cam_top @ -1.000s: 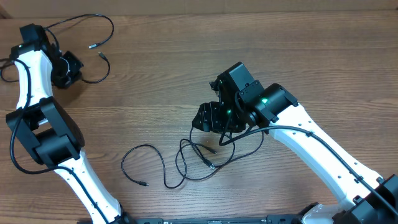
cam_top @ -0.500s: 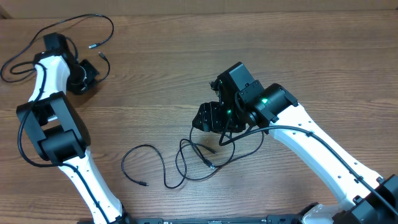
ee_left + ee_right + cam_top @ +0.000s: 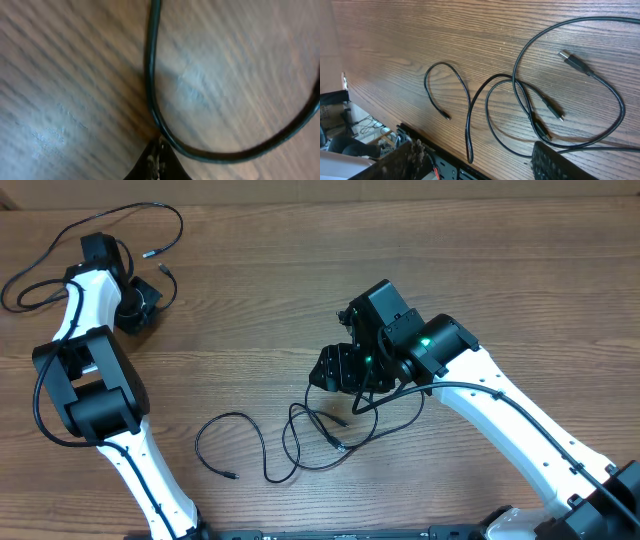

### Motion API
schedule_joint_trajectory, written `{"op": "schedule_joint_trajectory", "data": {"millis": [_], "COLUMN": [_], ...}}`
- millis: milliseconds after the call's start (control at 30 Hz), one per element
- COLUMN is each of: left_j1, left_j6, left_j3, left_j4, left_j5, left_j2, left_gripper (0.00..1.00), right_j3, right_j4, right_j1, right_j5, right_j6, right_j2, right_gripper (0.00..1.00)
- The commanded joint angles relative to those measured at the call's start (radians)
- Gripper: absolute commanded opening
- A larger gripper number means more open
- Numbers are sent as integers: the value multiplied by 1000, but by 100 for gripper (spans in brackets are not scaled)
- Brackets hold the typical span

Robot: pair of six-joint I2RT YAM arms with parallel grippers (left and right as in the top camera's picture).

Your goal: Untangle cables

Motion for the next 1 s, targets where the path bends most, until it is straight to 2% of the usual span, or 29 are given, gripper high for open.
{"op": "schedule_joint_trajectory", "data": {"millis": [0,233,367,433,700,967], "left_j1": [0,0,-5,-3,106,238], "left_j6": [-45,-5,123,177,171,223], "left_j3": [-37,-37,-37,-22,112,113], "left_j4": [47,274,385,372,172,152], "left_j5": [-42,192,297,281,177,51], "left_j2": [63,162,185,179,86,76], "left_gripper": [4,4,4,4,4,4], "right_j3": [0,0,0,0,0,0], "right_j4": [5,-2,-12,-17,-18,-9], "right_j1": [5,5,5,5,5,5], "right_j5": [7,6,6,6,7,7], "right_j6": [-4,-4,0,0,0,0], "right_j2": [-5,-5,-5,-5,-5,-5], "right_gripper": [69,69,69,69,70,70]}}
